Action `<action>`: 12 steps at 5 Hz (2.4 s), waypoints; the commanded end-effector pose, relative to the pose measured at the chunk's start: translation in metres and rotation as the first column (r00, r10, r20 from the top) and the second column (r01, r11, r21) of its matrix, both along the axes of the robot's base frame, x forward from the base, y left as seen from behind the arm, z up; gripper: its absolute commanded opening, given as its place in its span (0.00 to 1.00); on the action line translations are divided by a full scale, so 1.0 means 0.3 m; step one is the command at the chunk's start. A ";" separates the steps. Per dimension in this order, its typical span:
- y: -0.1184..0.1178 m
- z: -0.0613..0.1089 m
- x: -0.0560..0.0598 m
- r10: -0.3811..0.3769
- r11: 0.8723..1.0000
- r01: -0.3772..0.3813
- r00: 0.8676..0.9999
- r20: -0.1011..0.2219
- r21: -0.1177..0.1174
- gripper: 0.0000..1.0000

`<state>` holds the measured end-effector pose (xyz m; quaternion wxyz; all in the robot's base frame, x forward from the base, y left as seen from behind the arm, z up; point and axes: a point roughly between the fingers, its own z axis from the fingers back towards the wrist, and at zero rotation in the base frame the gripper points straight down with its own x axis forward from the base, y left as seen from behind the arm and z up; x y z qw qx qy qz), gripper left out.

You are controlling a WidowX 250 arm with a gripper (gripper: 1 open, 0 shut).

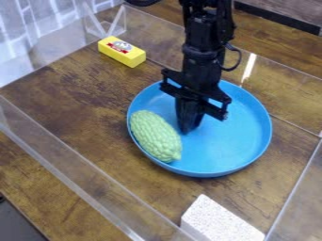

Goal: Remove the green object from inside the blue tray and put it on the table

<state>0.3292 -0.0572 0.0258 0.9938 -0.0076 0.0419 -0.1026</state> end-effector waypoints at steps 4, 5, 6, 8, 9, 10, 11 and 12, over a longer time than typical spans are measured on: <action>0.173 0.431 0.014 0.073 0.993 -0.085 0.988 0.135 0.086 0.00; 0.169 0.461 -0.029 0.087 0.990 -0.101 0.985 0.149 0.093 0.00; 0.147 0.428 -0.041 0.091 0.990 -0.107 0.984 0.154 0.094 0.00; 0.124 0.416 -0.047 0.080 0.990 -0.096 0.985 0.156 0.100 0.00; 0.127 0.406 -0.036 0.072 0.990 -0.089 0.985 0.157 0.107 0.00; 0.131 0.396 -0.024 0.062 0.990 -0.081 0.985 0.159 0.115 0.00; 0.136 0.387 -0.012 0.050 0.990 -0.070 0.986 0.160 0.122 0.00; 0.138 0.380 0.000 0.038 0.990 -0.059 0.986 0.162 0.130 0.00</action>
